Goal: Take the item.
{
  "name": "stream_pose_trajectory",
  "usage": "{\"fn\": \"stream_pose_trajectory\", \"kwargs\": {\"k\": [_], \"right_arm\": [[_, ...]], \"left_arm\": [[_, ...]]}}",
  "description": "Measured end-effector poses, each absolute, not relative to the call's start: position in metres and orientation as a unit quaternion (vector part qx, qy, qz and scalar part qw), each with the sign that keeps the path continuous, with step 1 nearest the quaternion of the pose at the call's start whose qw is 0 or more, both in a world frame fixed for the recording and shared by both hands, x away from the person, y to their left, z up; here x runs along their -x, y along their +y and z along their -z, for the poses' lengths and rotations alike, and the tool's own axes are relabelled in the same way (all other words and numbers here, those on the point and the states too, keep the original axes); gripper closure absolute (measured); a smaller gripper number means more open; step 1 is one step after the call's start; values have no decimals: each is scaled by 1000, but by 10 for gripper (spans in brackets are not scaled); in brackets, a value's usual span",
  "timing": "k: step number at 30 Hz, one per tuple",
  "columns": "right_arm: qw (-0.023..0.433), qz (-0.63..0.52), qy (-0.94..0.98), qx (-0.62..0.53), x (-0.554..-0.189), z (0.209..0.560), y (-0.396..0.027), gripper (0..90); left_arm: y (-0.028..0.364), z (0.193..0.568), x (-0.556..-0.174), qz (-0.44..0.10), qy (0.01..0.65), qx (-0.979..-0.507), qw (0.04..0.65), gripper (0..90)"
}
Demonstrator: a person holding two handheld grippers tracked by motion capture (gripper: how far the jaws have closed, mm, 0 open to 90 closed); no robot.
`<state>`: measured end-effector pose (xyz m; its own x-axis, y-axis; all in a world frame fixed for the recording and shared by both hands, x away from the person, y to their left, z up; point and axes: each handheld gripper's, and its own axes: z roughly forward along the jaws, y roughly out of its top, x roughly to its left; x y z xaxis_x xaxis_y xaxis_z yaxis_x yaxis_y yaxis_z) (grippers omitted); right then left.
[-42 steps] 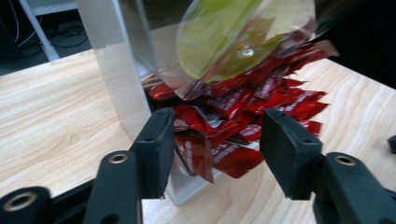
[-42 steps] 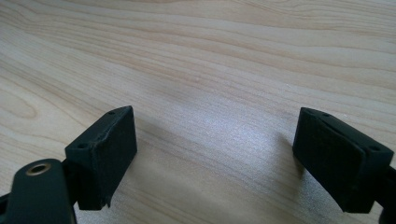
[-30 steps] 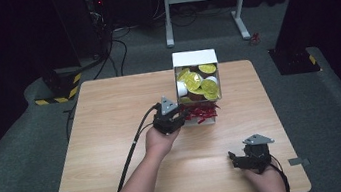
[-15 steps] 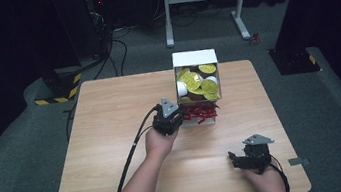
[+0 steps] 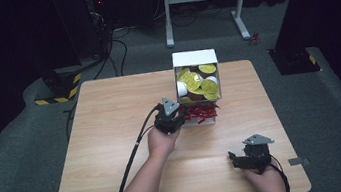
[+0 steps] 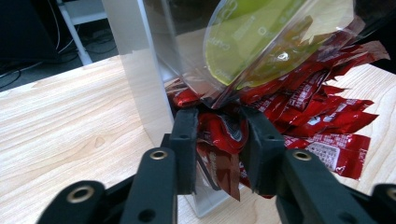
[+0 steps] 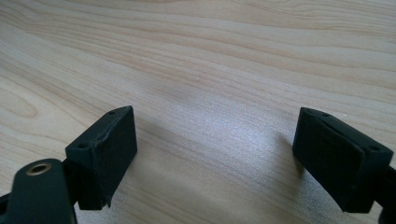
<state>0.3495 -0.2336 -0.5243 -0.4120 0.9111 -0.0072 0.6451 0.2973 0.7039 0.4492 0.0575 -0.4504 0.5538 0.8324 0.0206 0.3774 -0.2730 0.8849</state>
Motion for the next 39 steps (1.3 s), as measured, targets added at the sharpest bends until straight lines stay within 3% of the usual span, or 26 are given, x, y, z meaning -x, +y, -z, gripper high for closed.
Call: {"fn": "stream_pose_trajectory", "kwargs": {"k": [2,10,39], "right_arm": [[209,-318,778,-500,-350,524,-234,138],[209,-318,777,-501,-349,524,-233,138],[210,-318,777,-501,-348,524,-233,142]], "left_arm": [[57,451,-449,-250,397,-758,453,757],[56,452,-449,-245,396,-757,458,836],[63,446,-434,-239,384,-755,475,851]]}}
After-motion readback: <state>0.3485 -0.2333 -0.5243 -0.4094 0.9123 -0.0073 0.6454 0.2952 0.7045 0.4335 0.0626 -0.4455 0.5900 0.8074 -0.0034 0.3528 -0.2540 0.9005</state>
